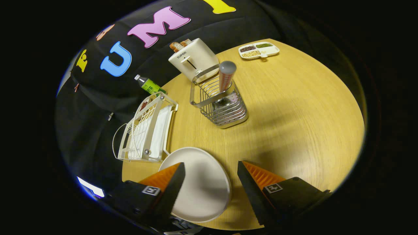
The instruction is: Take the plate from the dish rack, then take the spoon from the basket and place it into the plate.
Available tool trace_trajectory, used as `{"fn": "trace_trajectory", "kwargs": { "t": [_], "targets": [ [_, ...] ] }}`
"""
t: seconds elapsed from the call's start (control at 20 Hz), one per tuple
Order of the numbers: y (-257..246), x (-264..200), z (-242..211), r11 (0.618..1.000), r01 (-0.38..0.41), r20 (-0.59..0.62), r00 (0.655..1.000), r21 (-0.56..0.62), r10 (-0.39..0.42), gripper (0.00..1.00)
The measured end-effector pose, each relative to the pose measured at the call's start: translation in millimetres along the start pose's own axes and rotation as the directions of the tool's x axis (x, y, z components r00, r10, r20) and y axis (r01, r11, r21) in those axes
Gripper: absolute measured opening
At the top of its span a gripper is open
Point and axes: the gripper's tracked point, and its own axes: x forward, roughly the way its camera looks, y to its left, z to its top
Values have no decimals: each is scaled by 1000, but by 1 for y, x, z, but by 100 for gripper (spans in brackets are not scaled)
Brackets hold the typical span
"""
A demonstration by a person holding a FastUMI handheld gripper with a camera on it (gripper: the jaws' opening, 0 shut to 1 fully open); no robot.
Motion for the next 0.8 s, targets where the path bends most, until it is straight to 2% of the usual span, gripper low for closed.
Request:
{"fn": "trace_trajectory", "kwargs": {
  "t": [0.05,0.15,0.3,0.45,0.55,0.8],
  "targets": [
    [-4,-2,2,999,15,27,1000,-45,-14,98],
    [-6,-9,20,992,40,116,993,-123,-25,98],
    [6,-23,59,983,38,261,965,-179,11,98],
    [0,-38,109,965,121,427,904,-232,-11,98],
    [7,-41,123,957,121,465,885,-264,17,98],
    [8,-18,142,939,113,471,880,-326,58,96]
  ]
}}
